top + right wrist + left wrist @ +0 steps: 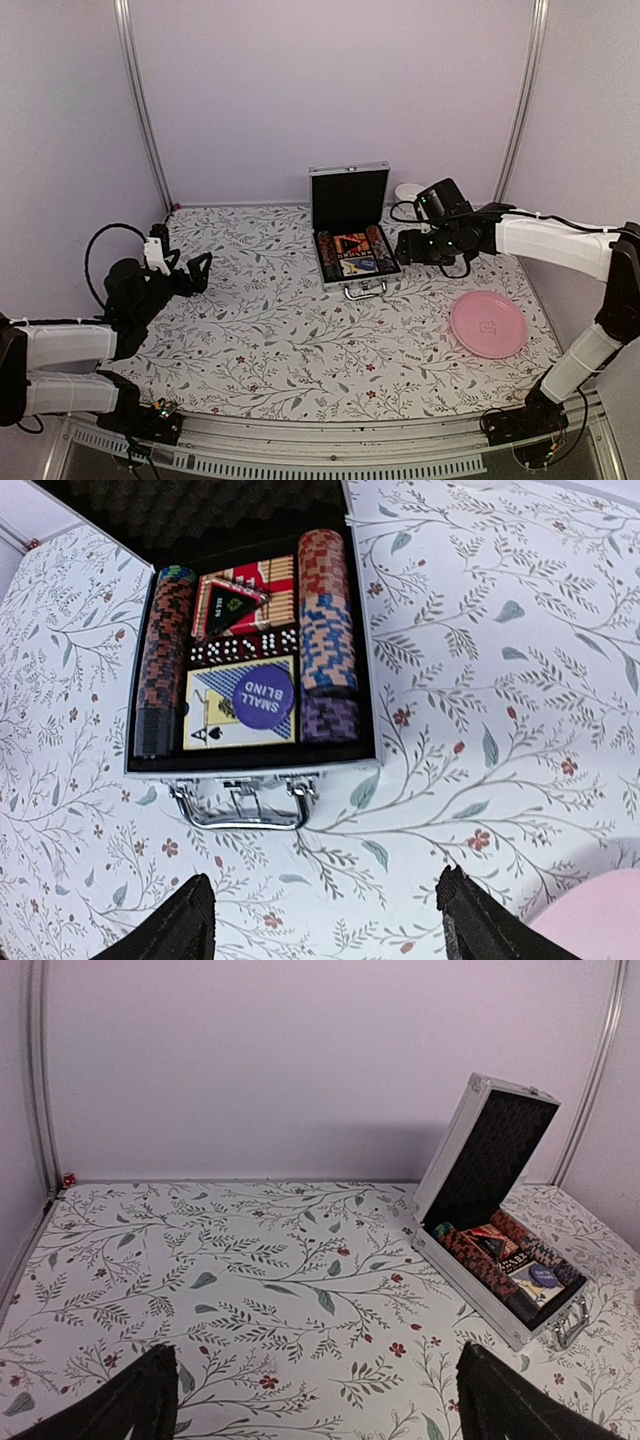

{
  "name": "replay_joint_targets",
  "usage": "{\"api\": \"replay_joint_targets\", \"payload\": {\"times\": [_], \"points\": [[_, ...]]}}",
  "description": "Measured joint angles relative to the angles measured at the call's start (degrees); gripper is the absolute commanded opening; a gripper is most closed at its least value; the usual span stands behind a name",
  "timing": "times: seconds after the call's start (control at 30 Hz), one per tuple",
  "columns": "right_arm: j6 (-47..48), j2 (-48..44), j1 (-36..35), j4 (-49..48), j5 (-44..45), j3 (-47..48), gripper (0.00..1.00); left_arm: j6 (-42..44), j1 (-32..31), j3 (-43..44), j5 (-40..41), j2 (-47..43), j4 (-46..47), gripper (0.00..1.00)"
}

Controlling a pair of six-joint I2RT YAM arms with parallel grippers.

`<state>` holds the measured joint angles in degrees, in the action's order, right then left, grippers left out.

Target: Pack up texas hold em set

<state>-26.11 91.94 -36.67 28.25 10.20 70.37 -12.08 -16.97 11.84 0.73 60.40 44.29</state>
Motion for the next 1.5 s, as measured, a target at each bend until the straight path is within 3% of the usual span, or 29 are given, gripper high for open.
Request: {"api": "replay_joint_targets", "payload": {"times": [0.23,0.53,1.03,1.5], "points": [[-5.6,-9.3,-5.4,2.7,-0.7,-10.7,0.77,-0.2,0.0,0.0,0.2,0.1,0.0,0.97],[-14.4,-6.8,-15.1,6.9,-4.9,-14.6,0.76,-0.2,0.0,0.0,-0.1,0.7,-0.1,0.97],[-20.0,4.6,-17.7,13.8,-5.9,-13.9,0.72,-0.2,0.1,0.0,-0.2,0.7,-0.1,0.97],[-21.4,5.3,-18.5,17.3,-4.2,-12.7,0.67,-0.2,0.1,0.1,-0.7,1.4,0.0,0.97]]}}
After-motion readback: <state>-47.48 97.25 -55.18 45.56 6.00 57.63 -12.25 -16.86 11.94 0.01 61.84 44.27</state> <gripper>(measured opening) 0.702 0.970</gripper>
